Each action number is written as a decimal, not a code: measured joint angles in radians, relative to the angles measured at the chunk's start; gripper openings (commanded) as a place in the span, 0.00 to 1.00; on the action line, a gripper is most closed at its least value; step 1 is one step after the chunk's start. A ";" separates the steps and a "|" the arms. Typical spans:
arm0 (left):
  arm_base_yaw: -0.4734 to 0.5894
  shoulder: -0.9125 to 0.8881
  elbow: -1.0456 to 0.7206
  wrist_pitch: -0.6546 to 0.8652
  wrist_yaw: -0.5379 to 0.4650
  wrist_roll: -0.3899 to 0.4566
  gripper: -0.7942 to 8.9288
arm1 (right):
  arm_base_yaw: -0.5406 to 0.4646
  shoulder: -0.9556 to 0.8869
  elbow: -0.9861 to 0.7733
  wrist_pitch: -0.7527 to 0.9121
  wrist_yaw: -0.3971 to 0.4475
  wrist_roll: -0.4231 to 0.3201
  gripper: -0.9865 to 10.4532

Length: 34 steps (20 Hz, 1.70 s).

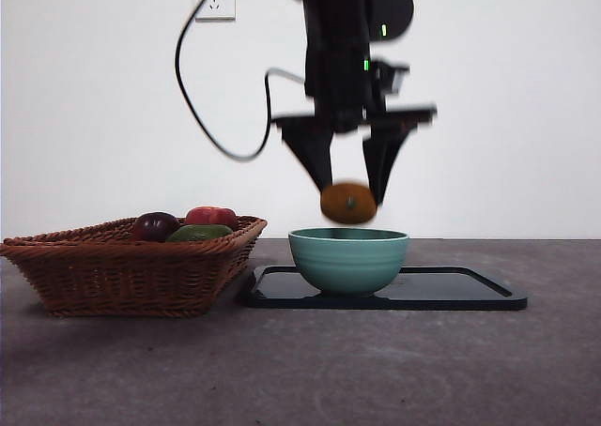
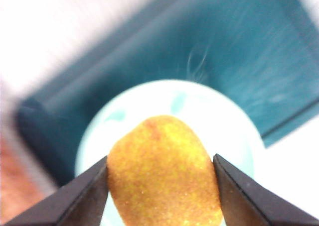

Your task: Pick up the wifruite, put it on the bowl, pick up the plate, put it on desk

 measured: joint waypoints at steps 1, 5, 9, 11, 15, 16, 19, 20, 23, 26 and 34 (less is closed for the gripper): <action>0.000 0.000 0.045 -0.038 0.000 -0.001 0.33 | 0.000 0.000 0.000 0.000 0.000 0.000 0.60; 0.000 -0.001 0.204 -0.126 0.000 -0.034 0.33 | 0.000 0.000 0.000 0.000 0.000 0.000 0.60; 0.000 -0.094 0.227 -0.131 0.026 -0.049 0.33 | 0.000 0.000 0.000 0.000 0.000 0.000 0.60; 0.000 -0.156 0.224 -0.132 0.054 -0.050 0.33 | 0.000 0.000 0.000 0.000 0.004 0.000 0.60; -0.002 -0.310 0.207 -0.132 0.076 -0.050 0.33 | 0.000 0.000 0.000 0.000 0.004 0.001 0.60; -0.005 -0.365 0.172 -0.132 0.079 -0.050 0.33 | 0.000 0.000 0.000 -0.001 0.004 0.001 0.60; -0.014 -0.539 0.003 -0.132 0.080 -0.050 0.33 | 0.000 0.000 0.000 -0.001 0.003 0.001 0.60; -0.014 -0.605 -0.080 -0.132 0.080 -0.050 0.33 | 0.000 0.000 0.000 -0.001 0.004 0.001 0.60; 0.001 -0.769 -0.327 -0.133 0.079 -0.050 0.33 | 0.000 0.000 0.000 -0.001 0.004 0.006 0.60; 0.047 -0.925 -0.575 -0.133 0.075 -0.060 0.33 | 0.000 0.000 0.000 -0.002 0.003 0.023 0.60; 0.214 -1.158 -1.057 -0.065 0.027 -0.156 0.33 | 0.000 0.000 0.000 -0.002 -0.019 0.026 0.60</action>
